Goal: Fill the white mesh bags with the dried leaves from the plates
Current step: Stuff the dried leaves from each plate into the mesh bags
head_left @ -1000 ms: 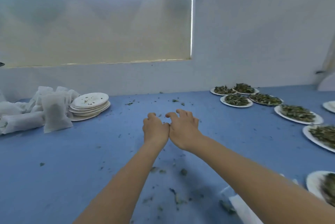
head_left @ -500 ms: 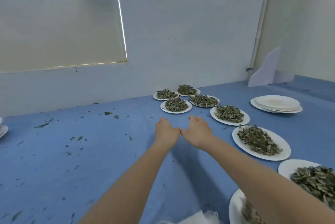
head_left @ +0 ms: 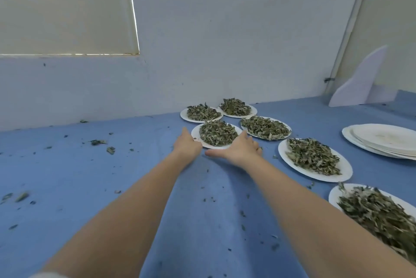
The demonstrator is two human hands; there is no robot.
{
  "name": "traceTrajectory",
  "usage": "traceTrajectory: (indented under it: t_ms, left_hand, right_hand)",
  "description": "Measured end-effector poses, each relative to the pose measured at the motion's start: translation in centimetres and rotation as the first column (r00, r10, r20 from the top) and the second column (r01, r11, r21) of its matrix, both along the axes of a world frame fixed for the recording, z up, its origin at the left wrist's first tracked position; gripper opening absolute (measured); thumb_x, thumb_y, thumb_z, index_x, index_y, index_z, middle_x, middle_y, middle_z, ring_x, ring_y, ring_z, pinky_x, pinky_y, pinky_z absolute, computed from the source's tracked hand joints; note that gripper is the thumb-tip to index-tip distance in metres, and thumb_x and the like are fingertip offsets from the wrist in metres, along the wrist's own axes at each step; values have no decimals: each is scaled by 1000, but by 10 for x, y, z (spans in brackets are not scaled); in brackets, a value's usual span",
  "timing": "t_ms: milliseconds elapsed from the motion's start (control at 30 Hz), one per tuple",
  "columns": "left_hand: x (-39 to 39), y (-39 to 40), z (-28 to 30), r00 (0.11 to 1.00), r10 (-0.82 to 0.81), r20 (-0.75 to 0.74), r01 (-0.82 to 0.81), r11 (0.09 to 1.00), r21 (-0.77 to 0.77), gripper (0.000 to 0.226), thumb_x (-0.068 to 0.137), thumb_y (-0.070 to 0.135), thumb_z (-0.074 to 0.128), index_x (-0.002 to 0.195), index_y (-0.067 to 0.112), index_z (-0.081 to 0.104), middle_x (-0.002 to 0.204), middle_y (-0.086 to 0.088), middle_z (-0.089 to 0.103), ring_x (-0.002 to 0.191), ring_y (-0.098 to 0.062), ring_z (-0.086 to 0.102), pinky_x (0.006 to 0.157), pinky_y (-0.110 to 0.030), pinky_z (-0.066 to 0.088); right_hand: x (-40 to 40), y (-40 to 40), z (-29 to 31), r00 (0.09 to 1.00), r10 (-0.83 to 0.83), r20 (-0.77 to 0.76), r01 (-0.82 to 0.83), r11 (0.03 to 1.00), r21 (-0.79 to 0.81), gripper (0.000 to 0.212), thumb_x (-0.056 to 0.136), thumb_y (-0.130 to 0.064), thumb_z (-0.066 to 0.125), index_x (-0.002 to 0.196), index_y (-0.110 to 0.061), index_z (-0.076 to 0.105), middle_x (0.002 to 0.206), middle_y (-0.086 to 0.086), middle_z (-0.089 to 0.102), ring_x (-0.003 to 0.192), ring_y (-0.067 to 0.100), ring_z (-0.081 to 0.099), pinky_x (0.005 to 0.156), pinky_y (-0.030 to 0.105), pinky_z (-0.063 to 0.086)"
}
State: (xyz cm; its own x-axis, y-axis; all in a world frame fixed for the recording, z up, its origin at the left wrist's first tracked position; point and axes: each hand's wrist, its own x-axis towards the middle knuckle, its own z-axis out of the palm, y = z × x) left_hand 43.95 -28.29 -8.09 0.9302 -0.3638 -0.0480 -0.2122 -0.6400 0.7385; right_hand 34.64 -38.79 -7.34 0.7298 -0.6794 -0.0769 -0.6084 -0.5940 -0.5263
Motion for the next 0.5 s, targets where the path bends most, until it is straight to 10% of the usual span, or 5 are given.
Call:
traceTrajectory:
  t_ms: [167,500]
  left_hand:
    - [10,-8,-2,998,-56,-28,58,993,107,67,90,9,37,148,8,5,147,-19,27,137,-33,21,110,-38,24]
    - [-28,34,19,990,10,-139,-41,975,-219,40,88,1,42,127,-4,34,131,-19,48,110,-31,49,89,-39,45]
  right_hand:
    - [21,-5,-10,998,-70,0,70,996,-50,147,45,-80,70,149,-8,-4,155,11,16,141,31,14,113,43,14]
    - [-6,43,7,977,-159,144,165,986,-31,134,44,-74,76,142,-7,14,142,10,37,134,28,27,106,38,26]
